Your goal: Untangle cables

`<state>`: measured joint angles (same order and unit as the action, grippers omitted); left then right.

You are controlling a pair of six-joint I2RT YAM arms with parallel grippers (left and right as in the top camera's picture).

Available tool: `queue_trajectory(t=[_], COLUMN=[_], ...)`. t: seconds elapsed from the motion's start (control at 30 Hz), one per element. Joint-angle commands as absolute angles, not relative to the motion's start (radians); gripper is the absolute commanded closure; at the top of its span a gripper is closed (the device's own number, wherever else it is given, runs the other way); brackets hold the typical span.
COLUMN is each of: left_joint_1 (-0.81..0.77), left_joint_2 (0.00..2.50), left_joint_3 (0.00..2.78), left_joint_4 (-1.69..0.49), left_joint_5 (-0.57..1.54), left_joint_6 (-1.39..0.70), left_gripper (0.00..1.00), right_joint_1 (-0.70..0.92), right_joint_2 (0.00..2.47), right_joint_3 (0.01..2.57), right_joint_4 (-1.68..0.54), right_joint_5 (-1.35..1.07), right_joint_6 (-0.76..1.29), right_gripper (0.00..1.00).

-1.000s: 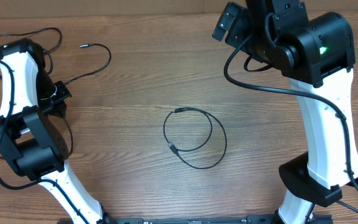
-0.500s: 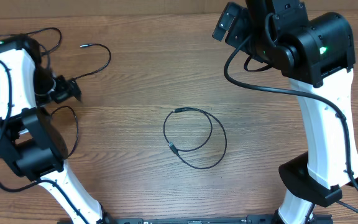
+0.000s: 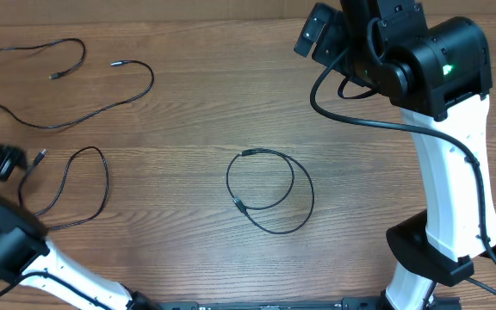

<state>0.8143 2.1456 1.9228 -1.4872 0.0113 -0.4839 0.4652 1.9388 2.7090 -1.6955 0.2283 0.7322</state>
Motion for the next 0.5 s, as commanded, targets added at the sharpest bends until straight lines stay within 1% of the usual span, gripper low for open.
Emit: queue_trajectory(t=[0.0,0.13,0.47], left_joint_1=[0.865,0.903,0.909], left_joint_2=[2.147,2.147,2.147], left_joint_3=[1.844,1.747,1.551], left_joint_4=[-1.448,-1.370,-1.190], left_joint_5=[-0.009,-0.007,-0.007], left_joint_6=[-0.516,-0.488,-0.468], left_gripper=[0.00,0.00,0.00], right_joint_1=[0.464,0.464,0.464], right_joint_2=[1.936,1.936,1.936], right_joint_3=[2.708,2.708,2.708], right_joint_4=[-1.694,-1.694,-1.694], right_joint_5=[0.242,0.242,0.242], right_joint_6=[0.728,0.728,0.728], right_gripper=[0.00,0.00,0.00])
